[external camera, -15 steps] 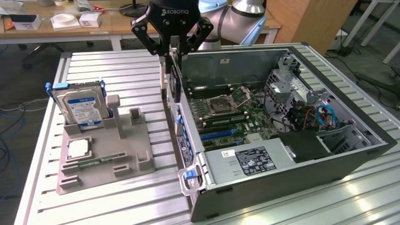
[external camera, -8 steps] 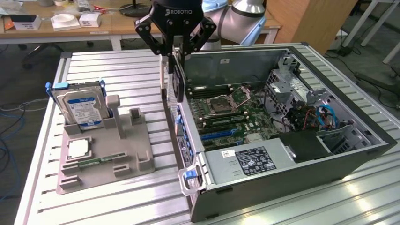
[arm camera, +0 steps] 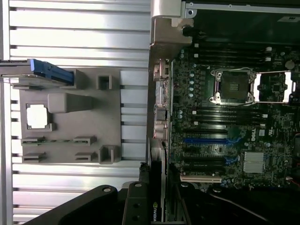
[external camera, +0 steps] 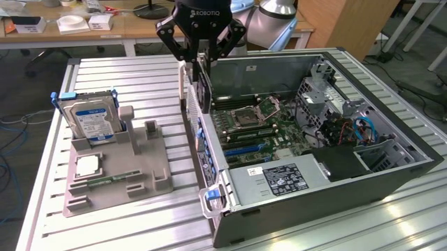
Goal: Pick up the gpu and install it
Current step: 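Pick up the gpu and move the gpu toward the slot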
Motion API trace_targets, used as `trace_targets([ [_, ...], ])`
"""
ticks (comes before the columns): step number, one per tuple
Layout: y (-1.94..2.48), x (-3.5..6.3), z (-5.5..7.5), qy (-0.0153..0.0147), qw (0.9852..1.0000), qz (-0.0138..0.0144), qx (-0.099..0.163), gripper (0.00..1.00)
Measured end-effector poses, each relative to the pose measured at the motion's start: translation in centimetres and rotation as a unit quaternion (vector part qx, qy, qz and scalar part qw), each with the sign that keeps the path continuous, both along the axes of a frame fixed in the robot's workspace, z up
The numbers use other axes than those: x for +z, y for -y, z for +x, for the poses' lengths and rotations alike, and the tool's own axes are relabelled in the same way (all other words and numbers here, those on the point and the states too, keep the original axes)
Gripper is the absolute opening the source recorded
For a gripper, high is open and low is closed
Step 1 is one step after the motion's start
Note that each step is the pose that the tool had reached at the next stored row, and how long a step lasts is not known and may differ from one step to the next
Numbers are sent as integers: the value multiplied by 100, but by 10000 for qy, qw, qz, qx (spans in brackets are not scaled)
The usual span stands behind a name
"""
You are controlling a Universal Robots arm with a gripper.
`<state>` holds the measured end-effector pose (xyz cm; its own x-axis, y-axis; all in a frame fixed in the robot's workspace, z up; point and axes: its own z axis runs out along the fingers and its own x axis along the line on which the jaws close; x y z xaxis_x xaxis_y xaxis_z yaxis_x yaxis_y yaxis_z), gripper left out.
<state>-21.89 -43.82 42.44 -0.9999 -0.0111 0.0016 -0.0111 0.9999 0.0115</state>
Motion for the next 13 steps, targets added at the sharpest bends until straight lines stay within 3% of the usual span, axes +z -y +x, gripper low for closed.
trace_targets([
  [13, 0, 0, 125, 0, 10000, 0, 0, 26],
])
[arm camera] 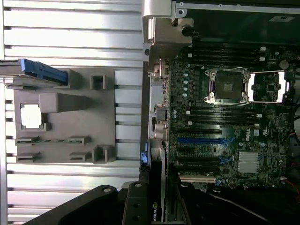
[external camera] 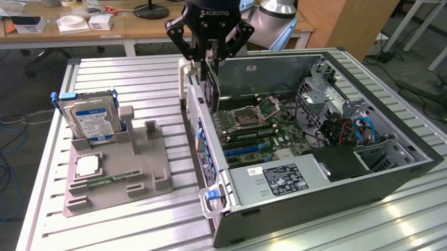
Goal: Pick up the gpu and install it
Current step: 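Pick up the gpu and move the gpu toward the slot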
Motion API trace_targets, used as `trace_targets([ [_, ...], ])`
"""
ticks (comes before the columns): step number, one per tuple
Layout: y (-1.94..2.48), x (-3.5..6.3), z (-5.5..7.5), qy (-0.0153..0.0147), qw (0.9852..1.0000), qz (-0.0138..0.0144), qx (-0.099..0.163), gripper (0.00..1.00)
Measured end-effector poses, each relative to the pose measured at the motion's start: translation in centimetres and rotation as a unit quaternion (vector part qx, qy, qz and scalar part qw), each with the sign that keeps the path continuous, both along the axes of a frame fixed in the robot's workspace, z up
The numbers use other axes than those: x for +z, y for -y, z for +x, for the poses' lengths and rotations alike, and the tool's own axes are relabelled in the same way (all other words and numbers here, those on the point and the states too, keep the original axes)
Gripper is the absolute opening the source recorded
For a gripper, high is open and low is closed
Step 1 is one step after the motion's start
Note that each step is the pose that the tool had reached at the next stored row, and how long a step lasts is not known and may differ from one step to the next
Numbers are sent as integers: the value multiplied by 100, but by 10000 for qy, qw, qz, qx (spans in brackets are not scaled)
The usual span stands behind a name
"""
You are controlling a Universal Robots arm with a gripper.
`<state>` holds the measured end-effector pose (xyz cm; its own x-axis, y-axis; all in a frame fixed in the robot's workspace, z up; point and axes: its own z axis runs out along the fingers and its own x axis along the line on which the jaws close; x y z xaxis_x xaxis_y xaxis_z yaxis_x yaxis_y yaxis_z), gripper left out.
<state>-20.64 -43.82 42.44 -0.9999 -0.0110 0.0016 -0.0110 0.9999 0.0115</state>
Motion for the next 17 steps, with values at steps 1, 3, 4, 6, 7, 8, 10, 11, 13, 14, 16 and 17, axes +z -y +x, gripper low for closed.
trace_targets([
  [1, 0, 0, 10, 0, 10000, 0, 0, 26],
  [3, 0, 0, 31, 0, 10000, 0, 0, 26],
  [4, 0, 0, 42, 0, 10000, 0, 0, 26],
  [6, 0, 0, 62, 0, 10000, 0, 0, 26],
  [7, 0, 0, 73, 0, 10000, 0, 0, 26],
  [8, 0, 0, 84, 0, 10000, 0, 0, 26],
  [10, 0, 0, 107, 0, 10000, 0, 0, 26],
  [11, 0, 0, 118, 0, 10000, 0, 0, 26],
  [13, 0, 0, 142, 0, 10000, 0, 0, 26],
  [14, 0, 0, 154, 0, 10000, 0, 0, 26],
  [16, 0, 0, 174, 0, 10000, 0, 0, 26],
  [17, 0, 0, 184, 0, 10000, 0, 0, 26],
])
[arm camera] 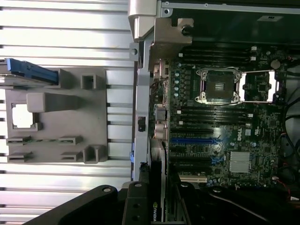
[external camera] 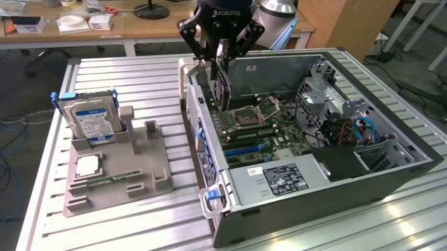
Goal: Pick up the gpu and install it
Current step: 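Pick up the gpu and move the gpu toward the slot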
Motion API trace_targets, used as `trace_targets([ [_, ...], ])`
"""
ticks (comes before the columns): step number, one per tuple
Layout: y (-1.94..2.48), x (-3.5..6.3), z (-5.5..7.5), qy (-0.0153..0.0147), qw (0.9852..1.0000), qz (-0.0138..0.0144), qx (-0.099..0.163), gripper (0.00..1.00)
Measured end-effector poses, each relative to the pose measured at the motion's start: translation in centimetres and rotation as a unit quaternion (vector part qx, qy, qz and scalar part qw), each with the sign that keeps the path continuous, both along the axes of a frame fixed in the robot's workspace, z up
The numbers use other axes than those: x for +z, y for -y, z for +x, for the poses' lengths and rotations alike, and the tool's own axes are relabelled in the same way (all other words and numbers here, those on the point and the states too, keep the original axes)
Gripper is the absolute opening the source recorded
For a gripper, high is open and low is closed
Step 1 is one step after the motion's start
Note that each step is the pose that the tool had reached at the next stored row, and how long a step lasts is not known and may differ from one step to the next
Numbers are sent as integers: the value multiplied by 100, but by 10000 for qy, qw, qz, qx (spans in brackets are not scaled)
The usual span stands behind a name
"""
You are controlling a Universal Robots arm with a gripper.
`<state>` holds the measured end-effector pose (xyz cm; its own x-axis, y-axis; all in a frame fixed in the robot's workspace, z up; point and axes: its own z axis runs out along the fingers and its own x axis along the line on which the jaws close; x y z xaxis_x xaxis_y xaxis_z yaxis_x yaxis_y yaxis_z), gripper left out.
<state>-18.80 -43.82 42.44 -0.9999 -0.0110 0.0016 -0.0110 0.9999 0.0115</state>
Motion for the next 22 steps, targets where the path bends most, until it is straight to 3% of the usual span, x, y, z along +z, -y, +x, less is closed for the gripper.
trace_targets([
  [22, 0, -2, 207, 0, 10000, 0, 0, 26],
])
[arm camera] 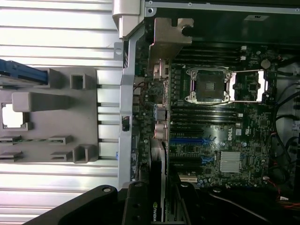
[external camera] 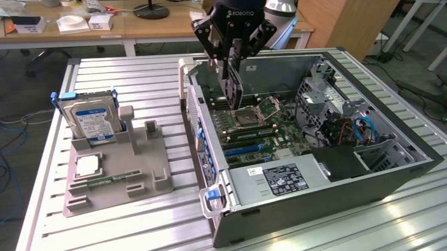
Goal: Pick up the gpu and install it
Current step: 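Pick up the gpu and move the gpu toward the slot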
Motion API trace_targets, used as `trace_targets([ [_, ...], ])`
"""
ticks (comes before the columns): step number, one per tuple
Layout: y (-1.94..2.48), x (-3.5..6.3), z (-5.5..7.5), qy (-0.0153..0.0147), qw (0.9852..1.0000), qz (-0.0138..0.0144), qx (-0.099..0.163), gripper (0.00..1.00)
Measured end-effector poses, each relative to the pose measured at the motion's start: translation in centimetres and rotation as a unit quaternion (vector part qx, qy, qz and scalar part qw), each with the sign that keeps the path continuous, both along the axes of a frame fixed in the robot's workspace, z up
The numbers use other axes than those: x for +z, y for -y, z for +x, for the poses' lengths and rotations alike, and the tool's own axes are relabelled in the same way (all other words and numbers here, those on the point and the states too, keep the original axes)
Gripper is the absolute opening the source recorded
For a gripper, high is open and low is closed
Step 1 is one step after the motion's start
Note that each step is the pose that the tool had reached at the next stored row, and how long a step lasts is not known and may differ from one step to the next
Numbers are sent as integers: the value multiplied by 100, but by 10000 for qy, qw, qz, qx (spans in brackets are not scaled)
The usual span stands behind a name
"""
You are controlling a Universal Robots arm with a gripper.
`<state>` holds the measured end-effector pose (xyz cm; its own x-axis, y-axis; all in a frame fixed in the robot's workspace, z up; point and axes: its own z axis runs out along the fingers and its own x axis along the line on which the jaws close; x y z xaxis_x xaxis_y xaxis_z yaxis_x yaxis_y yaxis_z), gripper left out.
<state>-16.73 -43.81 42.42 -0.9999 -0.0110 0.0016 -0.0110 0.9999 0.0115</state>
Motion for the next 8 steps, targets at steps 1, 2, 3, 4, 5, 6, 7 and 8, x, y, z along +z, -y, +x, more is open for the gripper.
trace_targets([
  [1, 0, 0, 9, 0, 10000, 0, 0, 26],
  [2, 0, 0, 18, 0, 10000, 0, 0, 26],
  [3, 0, 0, 26, 0, 10000, 0, 0, 26],
  [4, 0, 0, 34, 0, 10000, 0, 0, 26],
  [5, 0, 0, 42, 0, 10000, 0, 0, 26],
  [6, 0, 0, 50, 0, 10000, 0, 0, 26],
  [7, 0, -1, 60, 0, 10000, 0, 0, 26],
  [8, 0, 0, 69, 0, 10000, 0, 0, 26],
])
